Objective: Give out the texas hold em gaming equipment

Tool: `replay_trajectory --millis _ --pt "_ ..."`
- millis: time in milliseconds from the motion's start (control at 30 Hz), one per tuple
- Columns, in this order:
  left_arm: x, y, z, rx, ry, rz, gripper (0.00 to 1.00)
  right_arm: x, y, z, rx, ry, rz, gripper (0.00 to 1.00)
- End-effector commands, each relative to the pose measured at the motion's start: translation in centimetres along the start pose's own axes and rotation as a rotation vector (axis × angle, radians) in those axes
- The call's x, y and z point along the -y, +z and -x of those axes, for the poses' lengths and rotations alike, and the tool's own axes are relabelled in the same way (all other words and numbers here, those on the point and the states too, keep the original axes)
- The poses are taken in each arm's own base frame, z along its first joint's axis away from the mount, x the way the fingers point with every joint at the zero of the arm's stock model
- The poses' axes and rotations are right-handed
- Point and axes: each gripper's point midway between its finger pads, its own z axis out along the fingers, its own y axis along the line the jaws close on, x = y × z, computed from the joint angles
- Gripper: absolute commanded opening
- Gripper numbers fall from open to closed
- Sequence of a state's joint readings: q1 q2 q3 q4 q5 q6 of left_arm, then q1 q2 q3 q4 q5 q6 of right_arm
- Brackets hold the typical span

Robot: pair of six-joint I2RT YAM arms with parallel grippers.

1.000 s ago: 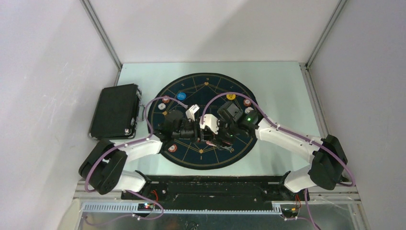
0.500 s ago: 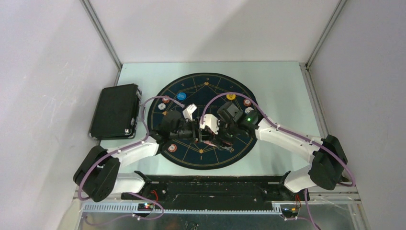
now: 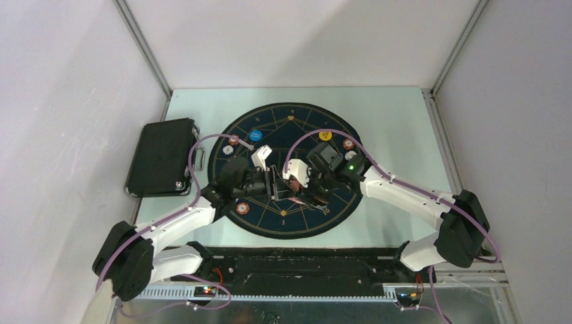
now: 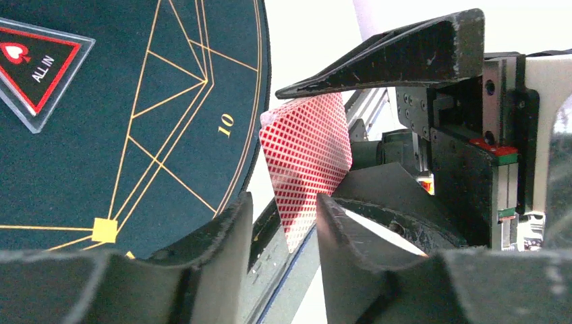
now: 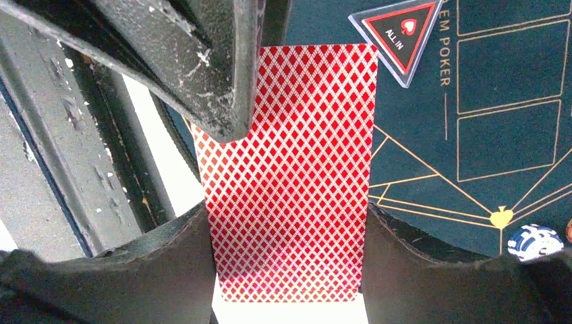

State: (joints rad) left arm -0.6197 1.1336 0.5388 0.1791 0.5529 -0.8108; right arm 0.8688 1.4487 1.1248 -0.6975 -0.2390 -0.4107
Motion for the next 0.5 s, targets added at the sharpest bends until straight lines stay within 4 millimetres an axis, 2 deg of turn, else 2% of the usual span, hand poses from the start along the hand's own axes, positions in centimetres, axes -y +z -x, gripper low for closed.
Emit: replay_trajectory --millis 0,467 --pt "0.44 0.02 0.60 0.012 0.030 0.000 0.40 0.94 -1.32 2.52 0.081 -0.009 -0.042 0.00" --pt "0.06 -0.72 1.01 0.044 0.041 0.053 0.16 1.61 -1.00 1.87 0.056 0.019 -0.059 0.00"
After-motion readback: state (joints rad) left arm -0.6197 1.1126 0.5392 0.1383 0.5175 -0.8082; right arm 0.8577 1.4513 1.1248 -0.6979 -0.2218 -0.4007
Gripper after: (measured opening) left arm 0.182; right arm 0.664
